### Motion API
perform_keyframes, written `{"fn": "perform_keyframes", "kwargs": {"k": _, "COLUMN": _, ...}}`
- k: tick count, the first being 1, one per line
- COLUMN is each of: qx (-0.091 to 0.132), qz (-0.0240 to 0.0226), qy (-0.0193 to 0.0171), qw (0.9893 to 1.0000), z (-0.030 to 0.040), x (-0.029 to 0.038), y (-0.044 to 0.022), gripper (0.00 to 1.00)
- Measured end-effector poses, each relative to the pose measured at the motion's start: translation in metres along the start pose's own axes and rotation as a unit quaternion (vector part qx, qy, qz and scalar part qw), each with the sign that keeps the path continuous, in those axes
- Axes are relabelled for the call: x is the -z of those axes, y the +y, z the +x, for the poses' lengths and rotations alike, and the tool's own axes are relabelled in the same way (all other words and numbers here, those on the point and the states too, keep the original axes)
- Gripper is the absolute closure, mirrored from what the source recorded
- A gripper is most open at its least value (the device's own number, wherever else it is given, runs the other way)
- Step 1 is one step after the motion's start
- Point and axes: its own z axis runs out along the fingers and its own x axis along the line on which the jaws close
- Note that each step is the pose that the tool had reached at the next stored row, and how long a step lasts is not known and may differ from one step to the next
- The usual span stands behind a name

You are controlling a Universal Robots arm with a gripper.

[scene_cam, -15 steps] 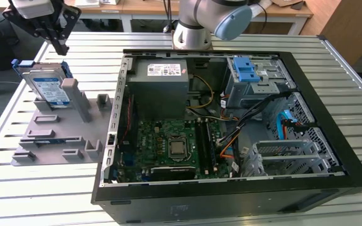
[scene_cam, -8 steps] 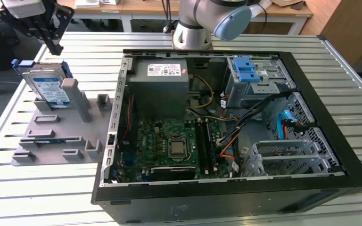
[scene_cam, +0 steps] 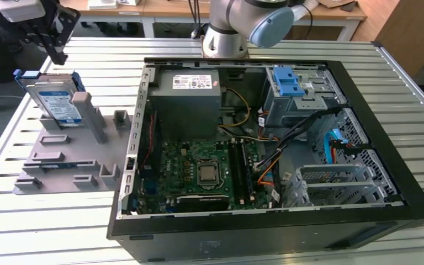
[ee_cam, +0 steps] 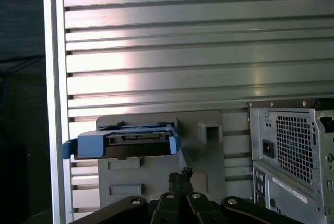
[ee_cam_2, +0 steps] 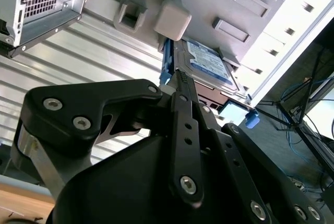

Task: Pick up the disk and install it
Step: 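Reach for the disk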

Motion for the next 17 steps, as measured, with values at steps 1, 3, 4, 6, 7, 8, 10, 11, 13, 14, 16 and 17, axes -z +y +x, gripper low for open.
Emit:
{"fn": "perform_keyframes", "kwargs": {"k": 1, "qx": 0.000, "qz": 0.0001, "qy": 0.0009, "qw": 1.0000, "z": 0.0012, "x": -0.0003, "y": 0.0001, "gripper": 0.89}}
{"fn": "perform_keyframes", "kwargs": {"k": 3, "qx": 0.000, "qz": 0.0001, "qy": 0.0016, "qw": 1.0000, "z": 0.0039, "x": -0.0009, "y": 0.0003, "gripper": 0.89}}
{"fn": "perform_keyframes", "kwargs": {"k": 4, "qx": 0.000, "qz": 0.0002, "qy": 0.0025, "qw": 1.0000, "z": 0.0054, "x": -0.0012, "y": 0.0002, "gripper": 0.89}}
{"fn": "perform_keyframes", "kwargs": {"k": 6, "qx": 0.001, "qz": 0.0003, "qy": 0.0034, "qw": 1.0000, "z": 0.0092, "x": -0.0021, "y": -0.0001, "gripper": 0.89}}
{"fn": "perform_keyframes", "kwargs": {"k": 7, "qx": 0.004, "qz": 0.0003, "qy": 0.0036, "qw": 1.0000, "z": 0.0101, "x": -0.0028, "y": -0.0002, "gripper": 0.89}}
{"fn": "perform_keyframes", "kwargs": {"k": 8, "qx": 0.009, "qz": 0.0003, "qy": 0.0039, "qw": 1.0000, "z": 0.0107, "x": -0.0032, "y": -0.0003, "gripper": 0.89}}
{"fn": "perform_keyframes", "kwargs": {"k": 10, "qx": 0.017, "qz": 0.0004, "qy": 0.0044, "qw": 0.9998, "z": 0.0119, "x": -0.0039, "y": -0.0004, "gripper": 0.89}}
{"fn": "perform_keyframes", "kwargs": {"k": 11, "qx": 0.020, "qz": 0.0004, "qy": 0.0046, "qw": 0.9998, "z": 0.0129, "x": -0.0041, "y": -0.0003, "gripper": 0.89}}
{"fn": "perform_keyframes", "kwargs": {"k": 13, "qx": 0.021, "qz": 0.0004, "qy": 0.0046, "qw": 0.9998, "z": 0.0147, "x": -0.0045, "y": 0.0008, "gripper": 0.89}}
{"fn": "perform_keyframes", "kwargs": {"k": 14, "qx": 0.021, "qz": 0.0003, "qy": 0.0046, "qw": 0.9998, "z": 0.0157, "x": -0.0047, "y": 0.0013, "gripper": 0.89}}
{"fn": "perform_keyframes", "kwargs": {"k": 16, "qx": 0.021, "qz": 0.0003, "qy": 0.0045, "qw": 0.9998, "z": 0.0172, "x": -0.0050, "y": 0.0022, "gripper": 0.89}}
{"fn": "perform_keyframes", "kwargs": {"k": 17, "qx": 0.021, "qz": 0.0004, "qy": 0.0047, "qw": 0.9998, "z": 0.0182, "x": -0.0050, "y": 0.0024, "gripper": 0.89}}
